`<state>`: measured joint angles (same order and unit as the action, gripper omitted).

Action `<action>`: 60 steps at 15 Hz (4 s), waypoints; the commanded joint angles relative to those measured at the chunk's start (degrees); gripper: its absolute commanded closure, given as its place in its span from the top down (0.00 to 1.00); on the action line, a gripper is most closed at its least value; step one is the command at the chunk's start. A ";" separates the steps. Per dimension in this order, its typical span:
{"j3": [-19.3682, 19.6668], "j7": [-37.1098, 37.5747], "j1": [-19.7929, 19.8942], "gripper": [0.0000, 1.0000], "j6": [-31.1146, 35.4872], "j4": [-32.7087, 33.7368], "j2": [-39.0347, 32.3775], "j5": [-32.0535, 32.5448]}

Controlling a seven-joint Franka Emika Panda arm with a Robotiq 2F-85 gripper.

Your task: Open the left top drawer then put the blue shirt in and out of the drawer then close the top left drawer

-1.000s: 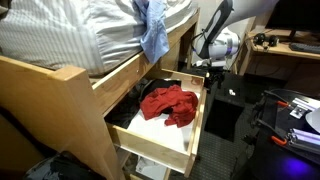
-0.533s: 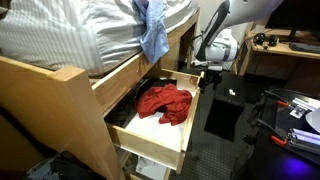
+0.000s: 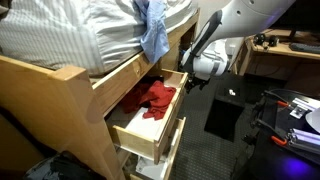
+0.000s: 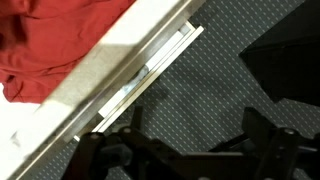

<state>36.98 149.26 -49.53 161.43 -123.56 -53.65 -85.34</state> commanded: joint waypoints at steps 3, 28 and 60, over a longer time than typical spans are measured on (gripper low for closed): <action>0.01 0.00 0.36 1.00 0.14 0.04 -0.07 0.00; -24.26 -16.38 22.03 1.00 20.74 16.30 -0.04 -11.64; -18.09 -17.10 17.12 1.00 20.09 29.58 -8.46 -23.43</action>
<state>18.89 132.16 -32.41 181.52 -93.98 -62.11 -108.78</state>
